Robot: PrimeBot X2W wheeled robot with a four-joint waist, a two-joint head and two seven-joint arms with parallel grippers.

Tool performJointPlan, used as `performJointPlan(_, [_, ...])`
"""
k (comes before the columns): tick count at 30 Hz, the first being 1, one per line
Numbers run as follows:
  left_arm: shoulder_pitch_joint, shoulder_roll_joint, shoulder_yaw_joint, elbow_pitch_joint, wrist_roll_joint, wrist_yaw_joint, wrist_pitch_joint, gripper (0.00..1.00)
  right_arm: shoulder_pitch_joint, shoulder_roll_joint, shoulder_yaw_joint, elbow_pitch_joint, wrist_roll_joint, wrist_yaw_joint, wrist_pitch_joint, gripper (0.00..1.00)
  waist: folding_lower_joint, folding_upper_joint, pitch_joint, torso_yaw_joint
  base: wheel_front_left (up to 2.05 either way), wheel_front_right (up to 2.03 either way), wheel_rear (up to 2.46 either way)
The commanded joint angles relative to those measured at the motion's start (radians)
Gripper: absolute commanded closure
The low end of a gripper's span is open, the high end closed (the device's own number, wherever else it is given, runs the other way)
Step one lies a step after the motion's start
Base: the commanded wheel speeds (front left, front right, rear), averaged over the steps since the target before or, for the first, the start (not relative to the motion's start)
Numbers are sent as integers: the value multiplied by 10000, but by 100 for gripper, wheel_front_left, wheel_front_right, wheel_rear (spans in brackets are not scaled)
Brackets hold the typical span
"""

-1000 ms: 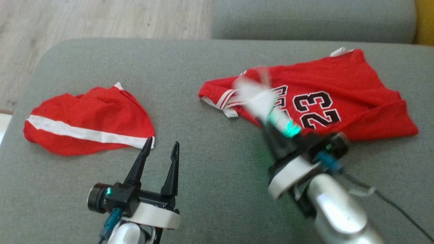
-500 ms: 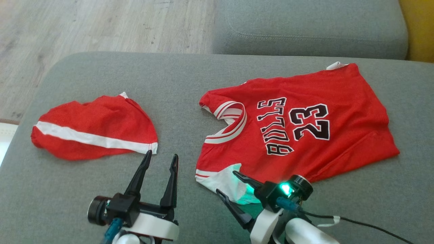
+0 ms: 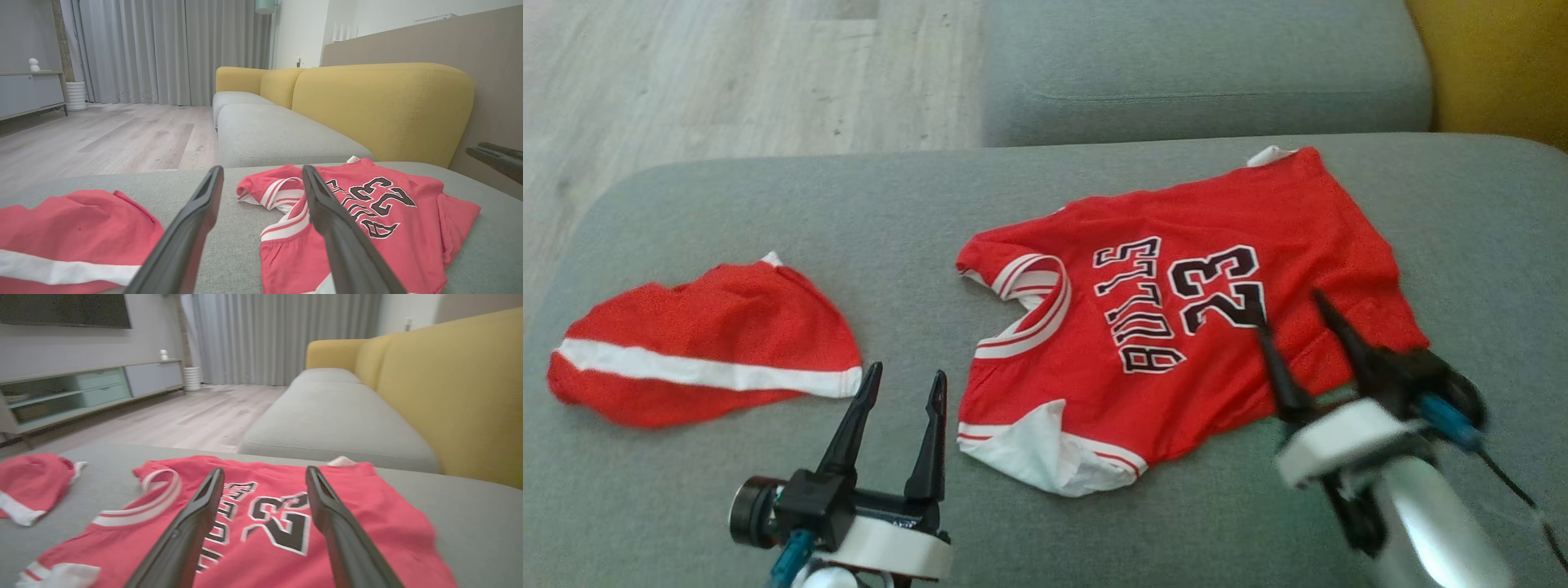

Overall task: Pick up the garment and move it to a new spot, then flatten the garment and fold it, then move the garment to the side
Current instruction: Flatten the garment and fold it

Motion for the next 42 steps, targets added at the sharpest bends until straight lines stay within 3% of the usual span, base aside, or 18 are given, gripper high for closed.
performJointPlan(1, [-222,-1,358,-350,-59,49,-51,0,176,114,-127,-359,-196,75,-132,0,0,0,-30,-141,0,0,0])
performJointPlan(7, [-212,-1,329,-445,-167,62,-51,0,1199,692,-2580,-979,-1128,75,-134,0,0,0,6,-521,0,0,0])
performJointPlan(16, [-294,-1,239,-419,-97,-19,-51,0,1274,876,-3420,-1139,-1045,75,-134,0,0,0,151,-669,0,0,0])
performJointPlan(32, [-936,-1,31,-323,33,-211,-51,0,-1919,880,-5987,2073,-2670,75,1137,0,0,0,1589,381,0,0,0])
performJointPlan(42, [-1261,-1,-66,-288,60,-193,-51,0,-3283,879,-7670,3804,-3938,75,1234,0,0,0,1980,749,0,0,0])
